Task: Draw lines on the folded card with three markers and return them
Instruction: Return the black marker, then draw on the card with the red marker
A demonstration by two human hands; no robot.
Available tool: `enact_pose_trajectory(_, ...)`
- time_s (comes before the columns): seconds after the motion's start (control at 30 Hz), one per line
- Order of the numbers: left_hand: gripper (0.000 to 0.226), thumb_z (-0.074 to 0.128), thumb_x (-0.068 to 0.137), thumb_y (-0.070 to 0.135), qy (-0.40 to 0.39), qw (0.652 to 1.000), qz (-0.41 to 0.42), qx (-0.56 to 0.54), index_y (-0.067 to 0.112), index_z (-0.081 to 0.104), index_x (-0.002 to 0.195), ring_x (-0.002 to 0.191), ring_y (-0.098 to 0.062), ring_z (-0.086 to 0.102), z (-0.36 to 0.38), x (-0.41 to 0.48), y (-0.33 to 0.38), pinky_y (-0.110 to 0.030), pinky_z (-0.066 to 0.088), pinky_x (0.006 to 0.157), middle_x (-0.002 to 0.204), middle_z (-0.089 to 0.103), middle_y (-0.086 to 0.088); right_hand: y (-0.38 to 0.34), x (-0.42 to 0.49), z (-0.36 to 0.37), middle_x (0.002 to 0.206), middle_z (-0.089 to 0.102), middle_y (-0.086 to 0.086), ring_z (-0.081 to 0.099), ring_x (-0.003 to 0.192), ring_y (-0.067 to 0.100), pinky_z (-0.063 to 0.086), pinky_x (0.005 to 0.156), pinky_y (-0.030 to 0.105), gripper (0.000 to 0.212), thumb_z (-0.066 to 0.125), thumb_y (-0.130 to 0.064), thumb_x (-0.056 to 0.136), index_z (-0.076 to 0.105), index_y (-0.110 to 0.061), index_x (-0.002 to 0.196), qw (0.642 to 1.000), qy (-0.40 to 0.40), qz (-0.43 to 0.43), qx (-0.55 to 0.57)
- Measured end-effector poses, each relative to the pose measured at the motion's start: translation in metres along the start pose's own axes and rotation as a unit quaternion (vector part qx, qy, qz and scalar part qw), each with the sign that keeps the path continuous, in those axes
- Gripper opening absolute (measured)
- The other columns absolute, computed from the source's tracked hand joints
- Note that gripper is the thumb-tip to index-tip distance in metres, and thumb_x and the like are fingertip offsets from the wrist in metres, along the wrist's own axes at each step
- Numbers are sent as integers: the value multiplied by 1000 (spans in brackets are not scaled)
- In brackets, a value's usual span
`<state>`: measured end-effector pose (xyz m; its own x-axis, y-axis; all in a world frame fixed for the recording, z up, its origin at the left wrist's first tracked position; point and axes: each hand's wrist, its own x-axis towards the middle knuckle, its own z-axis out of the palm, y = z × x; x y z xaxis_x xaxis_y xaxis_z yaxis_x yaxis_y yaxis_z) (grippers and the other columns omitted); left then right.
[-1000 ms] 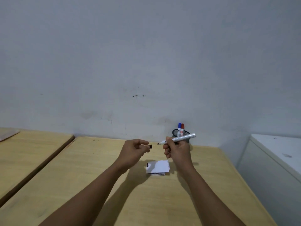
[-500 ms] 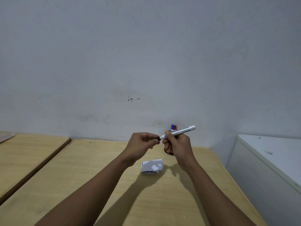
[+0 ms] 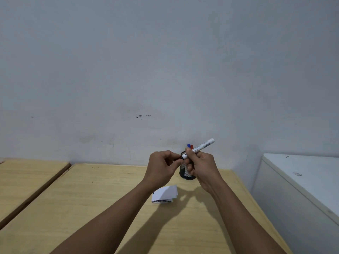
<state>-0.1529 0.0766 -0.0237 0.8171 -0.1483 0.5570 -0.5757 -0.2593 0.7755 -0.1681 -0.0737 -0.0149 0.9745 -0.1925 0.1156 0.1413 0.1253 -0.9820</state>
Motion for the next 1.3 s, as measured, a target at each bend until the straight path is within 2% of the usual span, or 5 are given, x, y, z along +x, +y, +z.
enact_pose_trajectory(0.17, 10, 79, 81, 21, 46, 992, 58, 98, 24, 78, 90, 64, -3, 56, -3, 37, 6, -14, 45, 62, 77, 71, 17, -13, 17, -19, 72, 65, 0, 59, 61, 16, 45, 59, 29, 34, 70, -45, 89, 65, -12, 96, 955, 182, -134, -194)
enact_pose_trajectory(0.33, 23, 75, 85, 27, -16, 970, 154, 190, 23, 74, 107, 71, -7, 60, 5, 78, 35, -32, 55, 71, 90, 75, 9, -14, 48, -37, 109, 55, -5, 58, 87, 9, 52, 70, 26, 29, 72, -20, 90, 64, -23, 118, 865, 83, -300, -393)
enact_pose_trajectory(0.8, 42, 53, 96, 32, -199, 897, -9, 395, 26, 49, 137, 115, -25, 59, 84, 153, -49, -41, 51, 90, 133, 60, -4, 22, 130, -64, 69, 68, -7, 63, 64, 5, 50, 60, 28, 66, 67, -22, 95, 31, -34, 148, 909, 47, -193, -365)
enact_pose_trajectory(1.03, 33, 62, 88, 24, -240, 892, -37, 382, 27, 60, 121, 100, -26, 62, 103, 162, -79, -44, 56, 83, 118, 64, -5, 44, 148, -70, 79, 66, -4, 65, 75, 7, 49, 63, 13, 66, 64, -19, 97, 33, -35, 152, 931, 80, -197, -296)
enact_pose_trajectory(1.3, 19, 66, 89, 30, -169, 929, -9, 328, 24, 66, 107, 89, -23, 63, 106, 162, -90, -39, 56, 73, 104, 65, -4, 46, 159, -68, 75, 63, -9, 68, 71, 9, 61, 70, 35, 67, 63, -15, 97, 32, -31, 153, 927, 80, -200, -308)
